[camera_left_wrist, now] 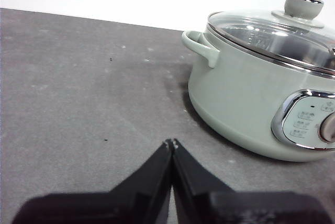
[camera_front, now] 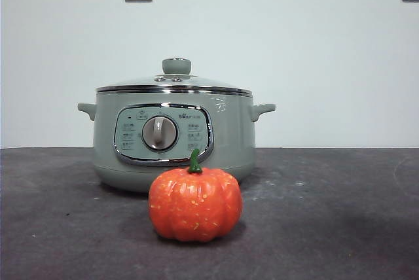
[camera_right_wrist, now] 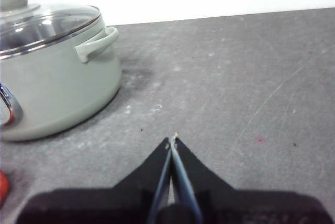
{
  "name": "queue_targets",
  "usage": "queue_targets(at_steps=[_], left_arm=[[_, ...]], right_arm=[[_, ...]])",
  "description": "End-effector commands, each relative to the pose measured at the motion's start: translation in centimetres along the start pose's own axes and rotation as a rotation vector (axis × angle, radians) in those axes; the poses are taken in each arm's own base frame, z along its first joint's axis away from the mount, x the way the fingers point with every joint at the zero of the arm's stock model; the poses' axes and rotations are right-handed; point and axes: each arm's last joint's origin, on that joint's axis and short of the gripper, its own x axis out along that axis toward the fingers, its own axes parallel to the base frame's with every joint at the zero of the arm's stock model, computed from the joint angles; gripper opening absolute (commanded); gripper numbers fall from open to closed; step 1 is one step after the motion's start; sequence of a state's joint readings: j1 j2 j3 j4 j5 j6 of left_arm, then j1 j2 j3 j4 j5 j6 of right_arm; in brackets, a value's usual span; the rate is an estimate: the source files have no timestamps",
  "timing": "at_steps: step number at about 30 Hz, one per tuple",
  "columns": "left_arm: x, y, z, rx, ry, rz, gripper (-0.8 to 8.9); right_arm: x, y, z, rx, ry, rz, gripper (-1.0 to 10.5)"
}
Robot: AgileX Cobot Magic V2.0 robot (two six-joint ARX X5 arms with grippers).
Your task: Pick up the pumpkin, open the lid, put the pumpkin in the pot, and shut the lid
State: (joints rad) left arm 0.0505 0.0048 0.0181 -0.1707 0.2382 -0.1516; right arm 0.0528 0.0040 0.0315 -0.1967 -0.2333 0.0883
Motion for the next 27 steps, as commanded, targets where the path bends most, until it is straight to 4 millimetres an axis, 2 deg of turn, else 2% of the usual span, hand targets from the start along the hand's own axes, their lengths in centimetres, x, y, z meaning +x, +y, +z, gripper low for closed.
queue_targets(at_steps=[1,6,9,15,19,27], left_arm=[[0.1,0.1,-0.4,-0.012,0.007,0.005,-0.04],[0.1,0.1,-0.4,-0.009,0.008,0.003,-0.04],[0.1,0.1,-0.2,-0.023,-0.008,-0.005,-0.09],[-0.6,-0.5,1.6,-0.078,-0.034,-0.058,-0.08],[-1.5,-1.1,3.3,-0.111,-0.033,-0.076,-0.08],[-4.2,-2.5,7.4,-0.114,-0.032,-0.138,-0.08]], right_arm=[[0.1,0.0,-0.4,0.099,0.009,0.001,0.0],[0.1,-0.1,-0.3,0.109,0.007,-0.003,0.0],[0.0,0.0,0.0,0.194,-0.006,-0.002,-0.1],[-0.5,0.3,1.7,0.28,-0.04,0.015,-0.1],[-1.1,0.6,3.7,0.283,-0.035,0.015,-0.1],[-1.9,1.7,9.9,0.216,0.097,0.102,-0.1]])
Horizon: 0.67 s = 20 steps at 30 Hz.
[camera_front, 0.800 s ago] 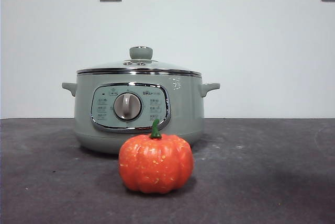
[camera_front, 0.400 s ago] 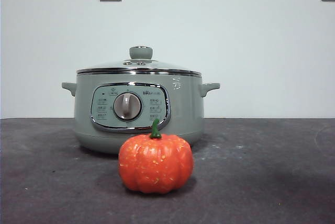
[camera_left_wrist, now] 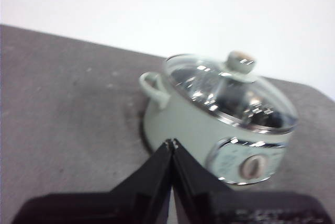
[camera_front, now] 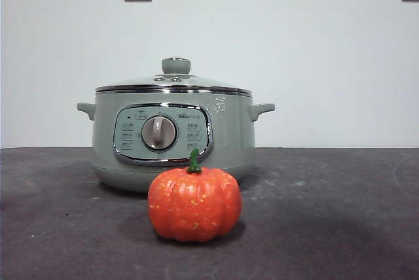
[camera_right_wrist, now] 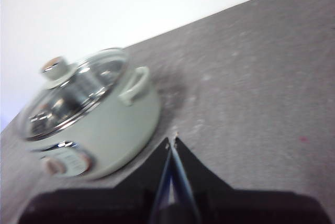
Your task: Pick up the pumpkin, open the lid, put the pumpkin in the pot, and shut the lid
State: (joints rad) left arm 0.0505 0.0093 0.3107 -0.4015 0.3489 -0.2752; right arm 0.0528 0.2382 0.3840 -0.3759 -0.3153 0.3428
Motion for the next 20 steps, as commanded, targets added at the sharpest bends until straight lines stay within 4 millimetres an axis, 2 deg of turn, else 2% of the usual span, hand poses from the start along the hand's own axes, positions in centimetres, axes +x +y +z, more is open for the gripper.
queue_targets(at_steps=[1,8,11,15,20], left_arm=[[-0.6,-0.6,1.2,-0.011,0.01,-0.022,-0.08],[-0.5,-1.9,4.5,0.028,0.184,-0.128,-0.08],[-0.1,-2.3,5.8,0.049,0.26,-0.163,-0.08],[0.4,-2.7,7.3,0.086,0.37,-0.225,-0.08],[0.7,-3.2,8.7,0.122,0.459,-0.262,-0.08]], right_arm=[[-0.3,1.1,2.2,-0.068,0.053,0.04,-0.1],[-0.6,3.1,6.7,-0.162,0.259,0.111,-0.1],[-0.6,3.7,7.8,-0.194,0.332,0.155,-0.1],[-0.5,4.3,8.7,-0.224,0.44,0.203,-0.1],[-0.4,4.7,8.7,-0.245,0.551,0.227,-0.1]])
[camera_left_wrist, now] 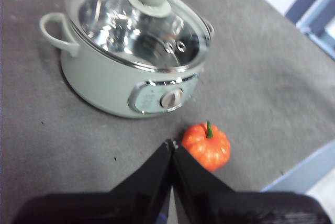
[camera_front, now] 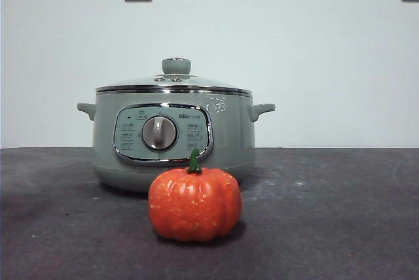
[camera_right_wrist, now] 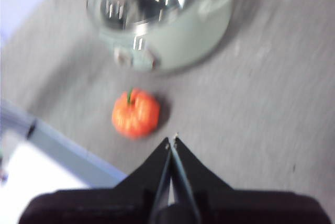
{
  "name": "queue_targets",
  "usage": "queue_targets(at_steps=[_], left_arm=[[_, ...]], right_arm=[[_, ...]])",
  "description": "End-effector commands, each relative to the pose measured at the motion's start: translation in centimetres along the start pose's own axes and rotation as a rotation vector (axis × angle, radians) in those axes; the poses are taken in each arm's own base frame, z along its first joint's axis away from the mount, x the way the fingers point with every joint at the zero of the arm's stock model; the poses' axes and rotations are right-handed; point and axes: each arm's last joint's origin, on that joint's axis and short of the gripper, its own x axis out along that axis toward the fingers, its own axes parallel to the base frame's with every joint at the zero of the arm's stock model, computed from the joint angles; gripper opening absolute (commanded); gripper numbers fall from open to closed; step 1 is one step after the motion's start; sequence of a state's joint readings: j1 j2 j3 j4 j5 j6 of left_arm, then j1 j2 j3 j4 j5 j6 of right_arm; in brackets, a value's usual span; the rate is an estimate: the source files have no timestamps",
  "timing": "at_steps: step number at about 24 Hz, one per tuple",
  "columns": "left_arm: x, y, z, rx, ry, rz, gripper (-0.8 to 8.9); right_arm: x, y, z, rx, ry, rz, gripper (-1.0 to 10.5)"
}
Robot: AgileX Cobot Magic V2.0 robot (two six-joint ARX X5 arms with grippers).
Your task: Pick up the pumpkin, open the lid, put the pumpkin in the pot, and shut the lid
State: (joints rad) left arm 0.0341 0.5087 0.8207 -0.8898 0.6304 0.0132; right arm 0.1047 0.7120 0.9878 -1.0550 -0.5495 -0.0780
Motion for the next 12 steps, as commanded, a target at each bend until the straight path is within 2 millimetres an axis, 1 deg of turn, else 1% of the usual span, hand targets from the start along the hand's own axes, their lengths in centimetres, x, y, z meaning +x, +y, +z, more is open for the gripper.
queue_targets(at_steps=[1,3,4,5,6,7,8,12], left_arm=[[-0.09,-0.25,0.43,0.068,0.008,-0.019,-0.08],[-0.04,-0.25,0.53,0.069,0.01,-0.022,0.01],[-0.03,-0.25,0.53,0.069,0.011,-0.021,0.51],[-0.03,-0.24,0.54,0.069,0.01,-0.021,2.23],[-0.03,-0.24,0.54,0.069,0.011,-0.019,5.35],[-0.03,-0.23,0.53,0.068,0.011,-0.018,7.33],[-0.03,-0.24,0.53,0.068,0.011,-0.018,8.05],[-0.03,-0.24,0.53,0.065,0.011,-0.019,8.05]], right_arm=[[0.13,0.17,0.01,-0.051,0.014,0.018,-0.1],[0.17,0.19,0.06,-0.054,0.013,0.02,0.1],[0.17,0.19,0.11,-0.056,0.008,0.019,0.9],[0.17,0.19,0.15,-0.056,0.005,0.019,2.4],[0.17,0.18,0.19,-0.037,0.001,0.019,4.8],[0.17,0.18,0.21,-0.027,0.0,0.018,6.6],[0.18,0.18,0.22,-0.018,-0.001,0.019,7.6],[0.48,0.28,0.3,-0.025,0.015,0.037,7.6]])
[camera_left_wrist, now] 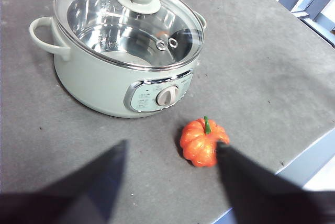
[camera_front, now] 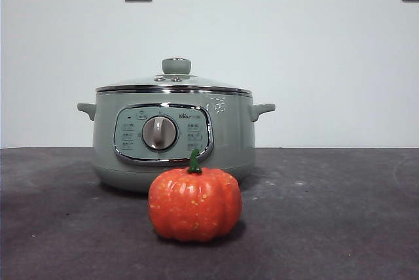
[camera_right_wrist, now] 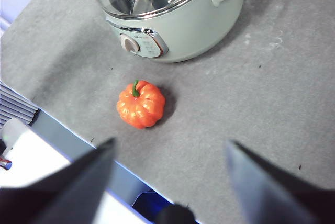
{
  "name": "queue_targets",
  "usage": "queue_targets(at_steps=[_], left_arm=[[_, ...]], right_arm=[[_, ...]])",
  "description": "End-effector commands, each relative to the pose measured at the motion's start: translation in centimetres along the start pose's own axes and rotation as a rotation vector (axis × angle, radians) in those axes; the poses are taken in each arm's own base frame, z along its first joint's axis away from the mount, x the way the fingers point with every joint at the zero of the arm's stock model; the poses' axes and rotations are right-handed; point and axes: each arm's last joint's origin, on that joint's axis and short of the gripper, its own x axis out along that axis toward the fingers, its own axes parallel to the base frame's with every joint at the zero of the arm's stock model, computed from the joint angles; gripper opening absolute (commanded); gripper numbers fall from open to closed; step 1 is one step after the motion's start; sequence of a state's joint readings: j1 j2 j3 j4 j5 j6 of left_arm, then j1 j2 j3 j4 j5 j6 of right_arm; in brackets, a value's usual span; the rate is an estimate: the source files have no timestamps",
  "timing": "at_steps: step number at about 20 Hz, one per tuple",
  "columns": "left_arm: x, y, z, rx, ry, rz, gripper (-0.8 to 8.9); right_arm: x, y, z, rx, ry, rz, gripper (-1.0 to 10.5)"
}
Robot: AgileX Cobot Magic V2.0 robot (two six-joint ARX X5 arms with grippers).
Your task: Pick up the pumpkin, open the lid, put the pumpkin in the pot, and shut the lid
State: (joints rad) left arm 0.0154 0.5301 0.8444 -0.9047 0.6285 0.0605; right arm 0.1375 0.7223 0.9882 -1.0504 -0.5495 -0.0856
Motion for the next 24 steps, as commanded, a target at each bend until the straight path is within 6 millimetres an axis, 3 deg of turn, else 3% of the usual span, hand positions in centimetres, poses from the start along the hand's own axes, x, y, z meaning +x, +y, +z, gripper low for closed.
queue_targets(at_steps=[1,6,11,18,24], left_arm=[[0.0,-0.1,0.1,0.017,-0.004,-0.004,8.04],[0.0,-0.1,0.1,0.016,-0.004,-0.004,8.04],[0.0,-0.1,0.1,0.016,-0.004,-0.005,8.04],[0.0,-0.1,0.0,0.012,0.002,-0.005,8.04],[0.0,-0.1,0.0,0.012,0.001,-0.005,8.04]], right_arm=[[0.3,0.1,0.2,-0.005,0.01,0.023,7.5],[2.9,0.6,1.1,-0.035,0.105,0.117,7.5],[7.9,1.9,2.3,-0.085,0.234,0.225,7.5],[16.3,4.8,2.4,-0.185,0.337,0.16,7.6],[21.5,6.4,1.0,-0.236,0.381,0.06,7.6]])
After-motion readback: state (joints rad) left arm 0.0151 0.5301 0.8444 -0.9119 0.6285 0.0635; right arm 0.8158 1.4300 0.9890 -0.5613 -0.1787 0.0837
